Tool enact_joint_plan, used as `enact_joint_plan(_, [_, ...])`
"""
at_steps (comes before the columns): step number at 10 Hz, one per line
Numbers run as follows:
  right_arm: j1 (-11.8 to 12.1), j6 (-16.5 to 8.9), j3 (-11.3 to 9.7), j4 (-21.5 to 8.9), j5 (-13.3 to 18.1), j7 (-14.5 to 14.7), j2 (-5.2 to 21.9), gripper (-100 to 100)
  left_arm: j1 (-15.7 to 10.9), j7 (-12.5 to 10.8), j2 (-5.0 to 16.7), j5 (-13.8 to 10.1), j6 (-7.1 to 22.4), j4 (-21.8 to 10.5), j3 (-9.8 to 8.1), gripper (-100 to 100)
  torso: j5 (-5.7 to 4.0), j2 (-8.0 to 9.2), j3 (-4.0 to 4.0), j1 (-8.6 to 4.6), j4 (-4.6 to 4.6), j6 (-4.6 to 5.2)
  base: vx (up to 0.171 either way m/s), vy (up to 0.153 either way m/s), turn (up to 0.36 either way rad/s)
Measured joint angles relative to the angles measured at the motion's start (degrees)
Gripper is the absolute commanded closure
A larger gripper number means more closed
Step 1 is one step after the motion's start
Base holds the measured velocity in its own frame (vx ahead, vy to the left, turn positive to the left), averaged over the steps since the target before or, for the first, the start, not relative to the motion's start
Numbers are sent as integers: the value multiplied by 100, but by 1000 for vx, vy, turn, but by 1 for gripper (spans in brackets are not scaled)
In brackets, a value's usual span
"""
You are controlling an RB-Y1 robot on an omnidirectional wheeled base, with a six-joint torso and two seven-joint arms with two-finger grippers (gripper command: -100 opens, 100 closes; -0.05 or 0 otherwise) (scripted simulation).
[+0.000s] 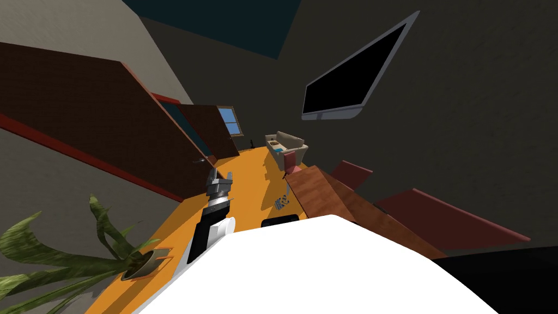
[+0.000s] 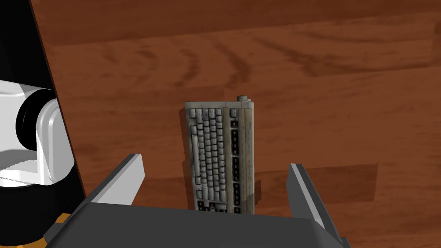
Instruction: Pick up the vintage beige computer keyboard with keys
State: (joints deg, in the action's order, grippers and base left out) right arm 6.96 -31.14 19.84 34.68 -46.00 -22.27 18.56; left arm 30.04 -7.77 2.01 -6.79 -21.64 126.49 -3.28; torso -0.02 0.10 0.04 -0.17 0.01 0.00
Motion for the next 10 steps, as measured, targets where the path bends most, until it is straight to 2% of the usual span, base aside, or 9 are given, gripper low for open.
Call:
enact_joint_plan(1, [7,-9,17,124,242,-147,-109,-100,0,0,0,0,0,0,0,0,0,2,1,-1,0,1,-16,-67,-111])
enact_joint_plan(3, [-161,36,98,-1,490,-218,-226,-100,0,0,0,0,0,0,0,0,0,-1,-1,-3,0,0,-13,-54,-43])
enact_joint_plan(6, [-230,56,161,145,1045,-509,-490,-100,0,0,0,0,0,0,0,0,0,-2,-1,1,0,0,-10,-55,-74])
enact_joint_plan(7, [-305,84,203,142,1246,-606,-604,-100,0,0,0,0,0,0,0,0,-1,0,0,-7,0,1,-26,-85,-91])
enact_joint_plan(8, [-495,204,255,-107,1315,-600,-685,-100,0,0,0,0,0,0,0,0,-7,1,0,-14,0,-2,-17,-55,-23])
enact_joint_plan(9, [-540,236,275,-129,1426,-623,-746,-100,-1,0,0,0,0,0,0,0,-12,-9,-6,-28,-4,-1,-4,-17,4])
enact_joint_plan(10, [-500,195,279,-7,1578,-702,-776,-100,0,0,0,0,0,0,0,0,-11,-16,-11,-27,-6,0,-2,-33,-67])
